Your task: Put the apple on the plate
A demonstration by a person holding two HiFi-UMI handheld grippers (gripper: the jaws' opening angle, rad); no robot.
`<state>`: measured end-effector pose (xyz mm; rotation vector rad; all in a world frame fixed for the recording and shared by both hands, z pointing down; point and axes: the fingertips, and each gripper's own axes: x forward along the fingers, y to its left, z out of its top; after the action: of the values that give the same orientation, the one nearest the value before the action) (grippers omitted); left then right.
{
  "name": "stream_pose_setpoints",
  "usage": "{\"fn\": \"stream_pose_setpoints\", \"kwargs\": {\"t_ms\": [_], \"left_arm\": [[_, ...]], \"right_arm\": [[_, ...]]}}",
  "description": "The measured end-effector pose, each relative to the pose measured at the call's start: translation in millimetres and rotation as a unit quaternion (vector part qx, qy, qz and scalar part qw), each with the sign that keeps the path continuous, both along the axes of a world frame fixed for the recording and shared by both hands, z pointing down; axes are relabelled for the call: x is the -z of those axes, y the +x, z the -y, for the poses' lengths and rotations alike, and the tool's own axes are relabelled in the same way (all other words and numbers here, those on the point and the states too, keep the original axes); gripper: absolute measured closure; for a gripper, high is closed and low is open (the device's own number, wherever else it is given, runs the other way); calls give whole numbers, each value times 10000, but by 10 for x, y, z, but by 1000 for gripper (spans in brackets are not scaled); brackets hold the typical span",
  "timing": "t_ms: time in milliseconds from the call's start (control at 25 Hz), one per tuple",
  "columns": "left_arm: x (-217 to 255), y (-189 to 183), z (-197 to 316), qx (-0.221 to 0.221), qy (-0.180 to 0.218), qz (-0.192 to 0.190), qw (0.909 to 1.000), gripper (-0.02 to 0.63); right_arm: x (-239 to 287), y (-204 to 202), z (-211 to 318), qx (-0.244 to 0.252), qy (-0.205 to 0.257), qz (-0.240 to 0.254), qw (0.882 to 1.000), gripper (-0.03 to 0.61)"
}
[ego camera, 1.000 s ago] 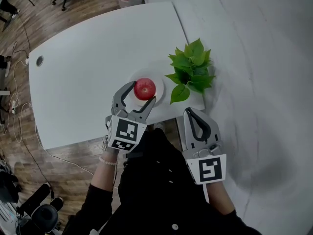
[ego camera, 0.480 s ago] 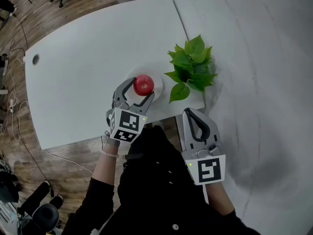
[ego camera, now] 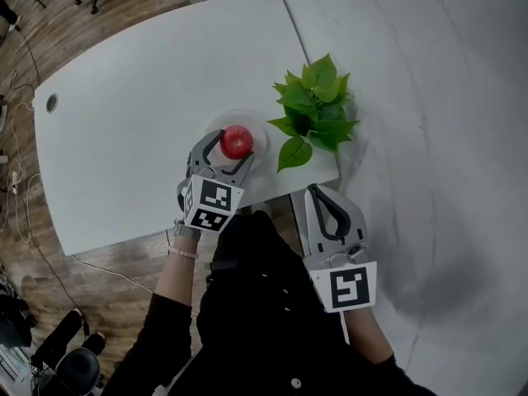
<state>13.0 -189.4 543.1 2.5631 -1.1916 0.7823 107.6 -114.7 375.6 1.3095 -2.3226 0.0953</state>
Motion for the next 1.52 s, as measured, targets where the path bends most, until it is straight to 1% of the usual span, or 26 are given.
{"fn": "stream_pose_setpoints", "kwargs": {"t_ms": [120,400,640,920,1160,1360,1520], "left_arm": [[-55,7,-4,62,-76,-7,10000,287],[-76,1,0,184,-157,-155,9996,287],[-86,11,-16,150,-92,-42,9998,286],[-88,-28,-24,283,-249,-222,9990,287],[-94,-21,-44,206,-288,-211,9991,287],[-72,-5,-67,171,-353,-336,9987,285],[-47,-21,-66,185,-350,-363,9986,285]], "right_arm": [[-21,9,-31,23,-58,-50,10000,535],[-28,-25,-57,72,-64,-11,10000,535],[-27,-30,-86,86,-54,-36,9999,535],[-11,-61,-132,145,-41,-52,9999,535],[-5,-106,-147,220,-3,-57,9997,535],[2,-136,-161,289,32,-72,9996,535],[-4,-148,-169,292,-32,-85,9995,535]]}}
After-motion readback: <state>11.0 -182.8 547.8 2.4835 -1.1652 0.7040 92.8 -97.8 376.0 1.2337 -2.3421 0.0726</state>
